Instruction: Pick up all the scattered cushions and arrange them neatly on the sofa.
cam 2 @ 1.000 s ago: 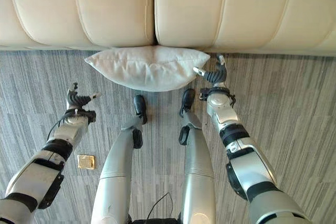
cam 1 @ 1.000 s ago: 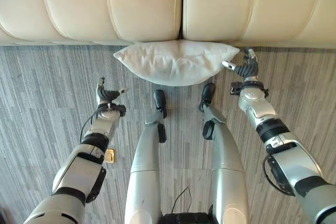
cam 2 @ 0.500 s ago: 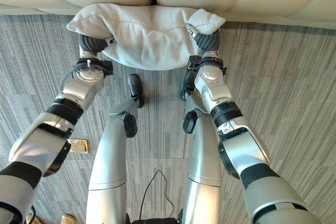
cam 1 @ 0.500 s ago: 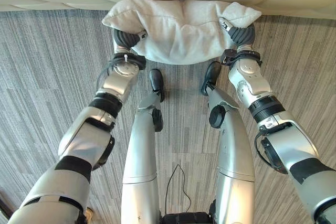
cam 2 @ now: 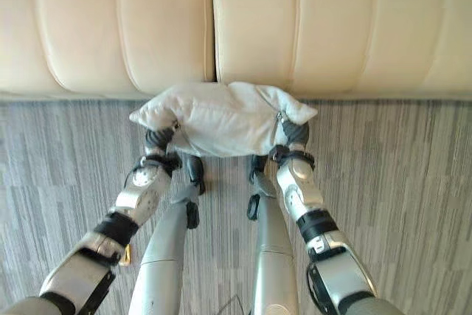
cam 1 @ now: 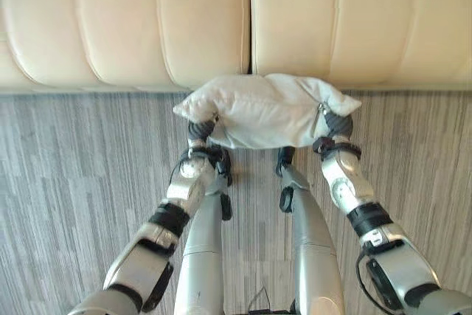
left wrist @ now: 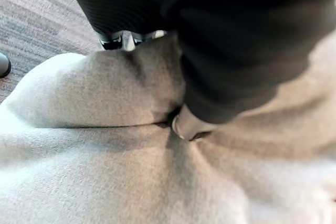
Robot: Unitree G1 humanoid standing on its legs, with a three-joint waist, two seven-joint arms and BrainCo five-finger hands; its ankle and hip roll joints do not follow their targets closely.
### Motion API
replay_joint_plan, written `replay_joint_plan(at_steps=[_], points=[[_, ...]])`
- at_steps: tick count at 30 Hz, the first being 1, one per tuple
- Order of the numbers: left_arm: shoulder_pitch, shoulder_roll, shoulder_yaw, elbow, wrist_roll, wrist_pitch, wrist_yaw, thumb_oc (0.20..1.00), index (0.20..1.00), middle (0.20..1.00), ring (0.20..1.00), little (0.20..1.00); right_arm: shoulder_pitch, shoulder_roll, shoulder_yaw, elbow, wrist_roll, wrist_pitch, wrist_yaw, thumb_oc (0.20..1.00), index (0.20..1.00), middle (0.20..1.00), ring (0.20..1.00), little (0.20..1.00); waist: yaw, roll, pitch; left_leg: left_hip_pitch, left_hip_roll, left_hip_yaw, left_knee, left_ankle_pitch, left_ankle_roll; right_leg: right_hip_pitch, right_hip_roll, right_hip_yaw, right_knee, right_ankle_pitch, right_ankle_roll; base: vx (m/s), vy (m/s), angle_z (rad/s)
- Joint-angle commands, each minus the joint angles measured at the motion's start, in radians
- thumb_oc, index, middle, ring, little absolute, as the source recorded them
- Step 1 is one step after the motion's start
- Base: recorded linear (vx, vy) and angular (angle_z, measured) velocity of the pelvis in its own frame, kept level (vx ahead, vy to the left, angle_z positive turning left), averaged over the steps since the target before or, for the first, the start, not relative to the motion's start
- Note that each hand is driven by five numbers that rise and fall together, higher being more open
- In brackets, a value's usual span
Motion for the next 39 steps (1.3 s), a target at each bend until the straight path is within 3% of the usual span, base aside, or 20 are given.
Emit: replay_joint_plan(at_steps=[1,8,16,20,24,26,27,28,29,31,33,34,35,38,39], points=[[0.072,-0.06,-0.031,-0.169,0.082,-0.028,-0.128,0.2,0.2,0.2,0.2,0.2,0.105,0.051,0.082,-0.148,-0.096,0.027,0.121,0.2,0.2,0.2,0.2,0.2,0.028,0.041,-0.047,0.23,-0.004,-0.044,-0.223,0.034,-0.071,0.255,0.029,-0.018,-0.104,-0.139,0.086,0.09,-0.026,0.0],[0.291,0.002,-0.009,-0.285,0.169,0.007,-0.162,0.2,0.2,0.2,0.2,0.2,0.326,0.005,0.056,-0.265,-0.173,0.062,0.173,0.2,0.2,0.2,0.2,0.2,0.037,0.048,-0.113,0.507,0.003,-0.033,-0.401,0.06,-0.071,0.535,0.037,-0.055,-0.26,-0.11,0.109,0.12,0.025,0.06],[0.454,0.065,0.066,-0.46,0.279,0.018,-0.149,0.2,0.2,0.2,0.2,0.2,0.455,-0.044,-0.001,-0.442,-0.325,0.064,0.154,0.2,0.2,0.2,0.2,0.2,0.049,0.038,-0.185,0.631,0.001,-0.023,-0.401,0.023,-0.065,0.693,0.047,-0.068,-0.341,-0.103,0.121,0.05,0.042,0.03],[0.512,0.07,0.095,-0.502,0.271,0.026,-0.161,0.2,0.2,0.2,0.2,0.2,0.495,-0.06,-0.01,-0.475,-0.362,0.086,0.167,0.2,0.2,0.2,0.2,0.2,0.049,0.024,-0.225,0.676,-0.003,-0.02,-0.401,0.001,-0.053,0.743,0.047,-0.063,-0.345,-0.114,0.125,0.08,0.074,0.0],[0.529,0.074,0.109,-0.528,0.258,0.039,-0.159,0.2,0.2,0.2,0.2,0.2,0.511,-0.07,-0.021,-0.512,-0.4,0.116,0.161,0.2,0.2,0.2,0.2,0.2,0.046,0.021,-0.246,0.712,-0.015,-0.027,-0.401,-0.019,-0.028,0.752,0.035,-0.054,-0.284,-0.142,0.133,0.04,0.139,-0.03],[0.532,0.068,0.11,-0.529,0.261,0.057,-0.147,0.2,0.2,0.2,0.2,0.2,0.526,-0.063,-0.032,-0.552,-0.405,0.129,0.157,0.2,0.2,0.2,0.2,0.2,0.035,0.028,-0.239,0.754,-0.035,-0.042,-0.401,-0.038,0.005,0.721,0.012,-0.03,-0.092,-0.14,0.148,0.02,0.23,-0.01],[0.532,0.068,0.11,-0.529,0.261,0.057,-0.147,0.2,0.2,0.2,0.2,0.2,0.526,-0.063,-0.032,-0.553,-0.405,0.129,0.157,0.2,0.2,0.2,0.2,0.2,0.035,0.026,-0.238,0.754,-0.037,-0.042,-0.401,-0.038,0.006,0.717,0.008,-0.028,-0.082,-0.145,0.149,-0.02,0.156,0.02],[0.53,0.069,0.112,-0.526,0.257,0.059,-0.142,0.2,0.2,0.2,0.2,0.2,0.521,-0.057,-0.03,-0.555,-0.4,0.13,0.154,0.2,0.2,0.2,0.2,0.2,0.032,0.025,-0.231,0.766,-0.045,-0.042,-0.4,-0.044,0.018,0.687,-0.004,-0.017,-0.004,-0.111,0.151,-0.06,0.193,0.1],[0.528,0.068,0.11,-0.518,0.259,0.066,-0.13,0.2,0.2,0.2,0.2,0.2,0.517,-0.044,-0.025,-0.566,-0.413,0.133,0.143,0.2,0.2,0.2,0.2,0.2,0.027,0.027,-0.208,0.793,-0.061,-0.041,-0.401,-0.052,0.046,0.611,-0.024,0.016,0.156,-0.031,0.151,-0.06,0.241,0.11],[0.526,0.061,0.103,-0.517,0.27,0.072,-0.123,0.2,0.2,0.2,0.2,0.2,0.512,-0.038,-0.02,-0.564,-0.422,0.131,0.132,0.2,0.2,0.2,0.2,0.2,0.021,0.031,-0.195,0.806,-0.06,-0.038,-0.401,-0.06,0.049,0.551,0.018,0.06,0.224,-0.064,0.135,-0.03,0.126,-0.01],[0.511,0.054,0.099,-0.509,0.276,0.069,-0.118,0.2,0.2,0.2,0.2,0.2,0.494,-0.036,-0.012,-0.551,-0.415,0.128,0.121,0.2,0.2,0.2,0.2,0.2,0.022,0.024,-0.184,0.809,-0.056,-0.022,-0.401,-0.067,0.041,0.489,0.089,0.056,0.143,-0.145,0.119,0.01,-0.013,-0.06],[0.5,0.052,0.106,-0.508,0.282,0.078,-0.12,0.2,0.2,0.2,0.2,0.2,0.48,-0.04,-0.005,-0.544,-0.402,0.129,0.117,0.2,0.2,0.2,0.2,0.2,0.035,0.015,-0.174,0.805,-0.061,-0.007,-0.401,-0.074,0.037,0.486,0.097,0.011,0.005,-0.122,0.124,0.02,-0.026,-0.33],[0.5,0.052,0.106,-0.508,0.282,0.078,-0.12,0.2,0.2,0.2,0.2,0.2,0.48,-0.04,-0.005,-0.544,-0.402,0.129,0.117,0.2,0.2,0.2,0.2,0.2,0.034,0.018,-0.173,0.806,-0.058,-0.008,-0.401,-0.074,0.036,0.491,0.099,0.008,-0.004,-0.118,0.124,0.09,-0.054,-0.4],[0.496,0.039,0.118,-0.494,0.303,0.085,-0.126,0.2,0.2,0.2,0.2,0.2,0.471,-0.055,0.002,-0.524,-0.416,0.137,0.117,0.2,0.2,0.2,0.2,0.2,0.043,-0.006,-0.171,0.82,-0.066,0.001,-0.401,-0.094,0.021,0.5,0.131,-0.033,-0.28,-0.04,0.153,0.21,-0.101,-0.12],[0.497,0.04,0.123,-0.495,0.31,0.085,-0.127,0.2,0.2,0.2,0.2,0.2,0.473,-0.06,-0.001,-0.522,-0.42,0.143,0.117,0.2,0.2,0.2,0.2,0.2,0.044,-0.01,-0.17,0.824,-0.066,-0.001,-0.401,-0.097,0.016,0.502,0.13,-0.04,-0.298,-0.034,0.159,0.3,-0.126,0.01]])
